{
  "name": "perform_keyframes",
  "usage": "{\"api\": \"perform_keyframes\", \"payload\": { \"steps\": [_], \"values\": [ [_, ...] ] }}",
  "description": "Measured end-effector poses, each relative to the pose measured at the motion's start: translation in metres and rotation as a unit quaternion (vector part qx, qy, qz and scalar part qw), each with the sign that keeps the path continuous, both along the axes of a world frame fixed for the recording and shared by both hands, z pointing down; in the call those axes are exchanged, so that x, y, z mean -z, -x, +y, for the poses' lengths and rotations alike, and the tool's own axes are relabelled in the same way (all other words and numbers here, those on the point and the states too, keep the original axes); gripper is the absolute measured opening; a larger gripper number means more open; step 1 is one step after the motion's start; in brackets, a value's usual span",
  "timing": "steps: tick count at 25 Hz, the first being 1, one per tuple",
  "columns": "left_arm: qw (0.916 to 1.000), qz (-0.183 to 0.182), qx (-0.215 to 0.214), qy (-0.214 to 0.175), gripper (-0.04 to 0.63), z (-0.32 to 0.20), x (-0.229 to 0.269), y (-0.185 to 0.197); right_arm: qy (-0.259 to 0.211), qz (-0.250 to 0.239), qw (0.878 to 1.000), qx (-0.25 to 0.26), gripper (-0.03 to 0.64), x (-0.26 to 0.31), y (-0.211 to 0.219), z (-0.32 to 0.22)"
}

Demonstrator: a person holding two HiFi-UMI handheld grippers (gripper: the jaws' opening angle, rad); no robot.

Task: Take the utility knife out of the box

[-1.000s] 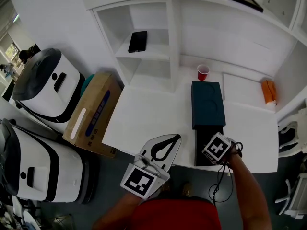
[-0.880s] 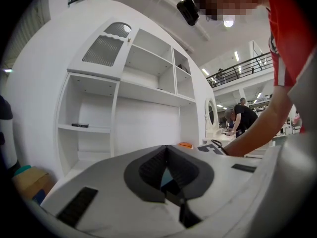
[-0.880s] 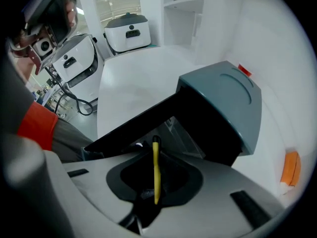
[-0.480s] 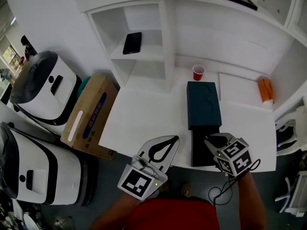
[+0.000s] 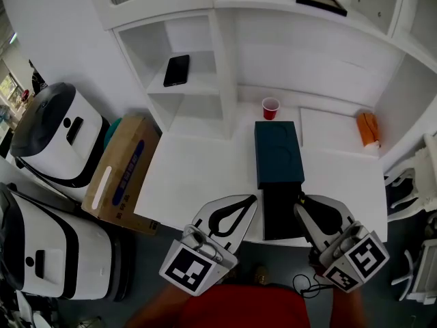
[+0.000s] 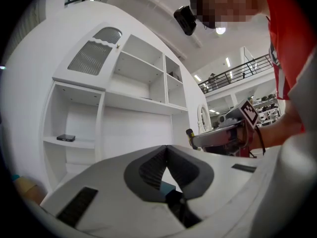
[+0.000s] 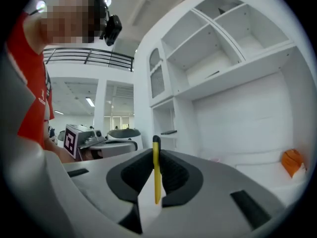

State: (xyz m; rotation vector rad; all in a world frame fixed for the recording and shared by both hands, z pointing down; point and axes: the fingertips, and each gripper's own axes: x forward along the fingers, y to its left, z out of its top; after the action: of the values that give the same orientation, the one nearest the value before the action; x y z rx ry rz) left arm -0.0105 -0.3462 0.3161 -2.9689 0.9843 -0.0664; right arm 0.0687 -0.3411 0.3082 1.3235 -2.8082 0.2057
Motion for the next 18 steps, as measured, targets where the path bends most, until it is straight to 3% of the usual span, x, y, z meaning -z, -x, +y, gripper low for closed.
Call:
{"api": "perform_keyframes", "payload": {
  "steps": [7, 18],
  "values": [
    [0.9998, -0.002, -0.017, -0.013, 0.006, 0.010, 0.014, -0.014, -0.057, -0.042, 0.997, -0.017, 0.063, 0.022, -0.006, 0.020],
    [0.9999, -0.001, -0.015, -0.006, 0.006, 0.016, 0.013, -0.022, -0.091, -0.032, 0.995, -0.034, 0.061, 0.024, -0.015, 0.022]
  ]
}}
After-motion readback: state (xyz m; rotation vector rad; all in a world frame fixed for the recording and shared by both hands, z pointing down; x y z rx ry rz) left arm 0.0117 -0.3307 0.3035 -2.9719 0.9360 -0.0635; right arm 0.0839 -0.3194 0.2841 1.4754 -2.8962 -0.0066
